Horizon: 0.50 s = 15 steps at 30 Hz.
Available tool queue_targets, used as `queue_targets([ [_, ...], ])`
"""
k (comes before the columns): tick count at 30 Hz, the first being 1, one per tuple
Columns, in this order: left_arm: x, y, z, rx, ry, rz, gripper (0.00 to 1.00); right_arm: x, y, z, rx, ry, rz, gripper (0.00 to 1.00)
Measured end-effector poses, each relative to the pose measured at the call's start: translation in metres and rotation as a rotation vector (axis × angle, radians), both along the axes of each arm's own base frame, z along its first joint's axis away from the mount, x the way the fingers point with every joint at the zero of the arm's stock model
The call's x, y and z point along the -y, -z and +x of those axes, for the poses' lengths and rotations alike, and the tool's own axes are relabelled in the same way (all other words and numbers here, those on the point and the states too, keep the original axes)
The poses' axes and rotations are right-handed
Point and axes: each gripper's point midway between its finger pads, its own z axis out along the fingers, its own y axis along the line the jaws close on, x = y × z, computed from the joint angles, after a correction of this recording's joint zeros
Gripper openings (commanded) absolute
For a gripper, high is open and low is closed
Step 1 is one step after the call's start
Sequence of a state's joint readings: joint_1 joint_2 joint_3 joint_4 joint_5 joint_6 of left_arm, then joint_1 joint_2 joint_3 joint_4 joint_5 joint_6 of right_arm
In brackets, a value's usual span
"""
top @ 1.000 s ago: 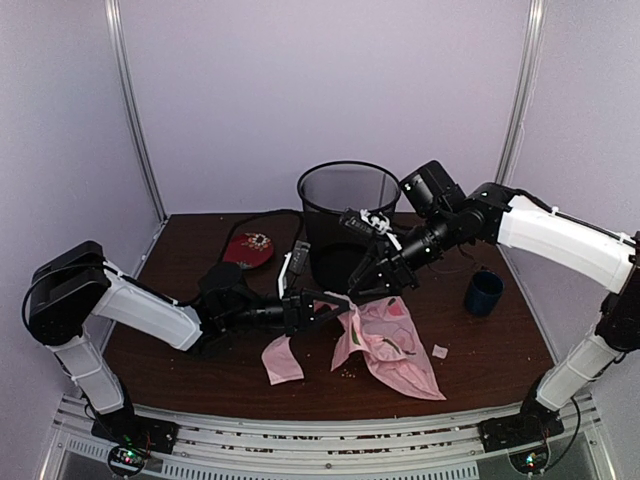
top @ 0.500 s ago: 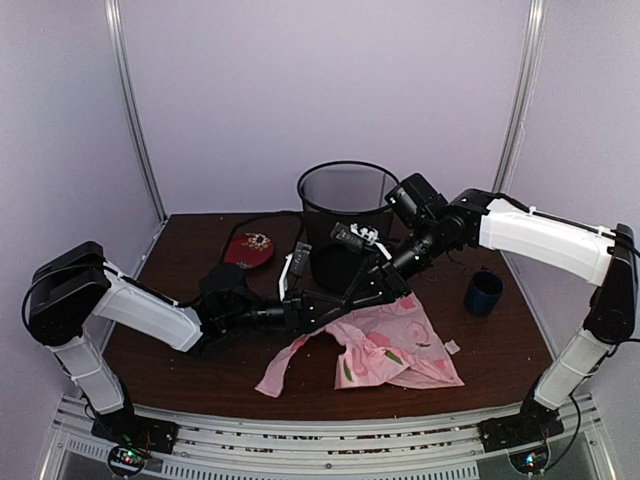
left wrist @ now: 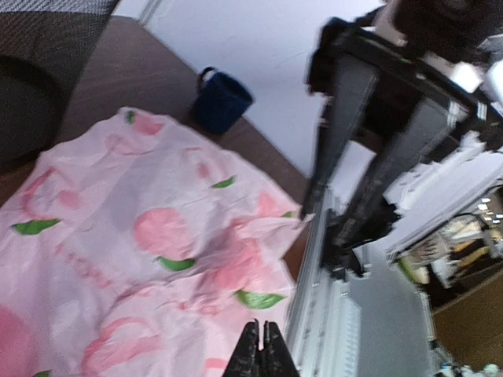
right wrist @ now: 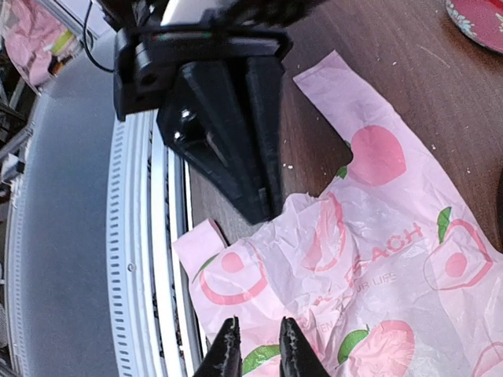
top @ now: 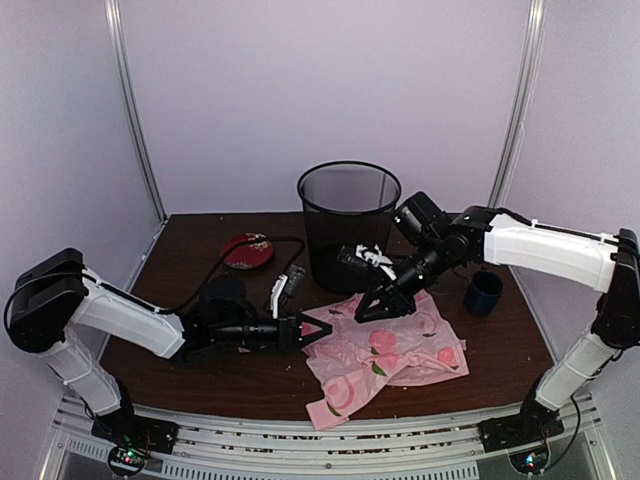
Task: Put the trash bags into the trash bin
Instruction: Pick up the trash bag at the center of the board.
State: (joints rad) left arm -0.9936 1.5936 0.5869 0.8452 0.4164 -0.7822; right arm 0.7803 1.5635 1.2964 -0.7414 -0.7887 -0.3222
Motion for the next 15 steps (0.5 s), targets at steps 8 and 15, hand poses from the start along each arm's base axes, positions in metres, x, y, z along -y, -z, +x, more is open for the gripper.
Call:
queue_targets([
  [8, -0.042, 0.098, 0.016, -0.159, -0.206, 0.418, 0.31, -0.034, 0.063, -0.028, 0.208, -0.090, -0.170, 0.23],
  [15, -0.081, 0.138, 0.004, -0.273, -0.299, 0.478, 0.34, -0.050, 0.124, -0.024, 0.276, -0.094, -0.325, 0.32],
])
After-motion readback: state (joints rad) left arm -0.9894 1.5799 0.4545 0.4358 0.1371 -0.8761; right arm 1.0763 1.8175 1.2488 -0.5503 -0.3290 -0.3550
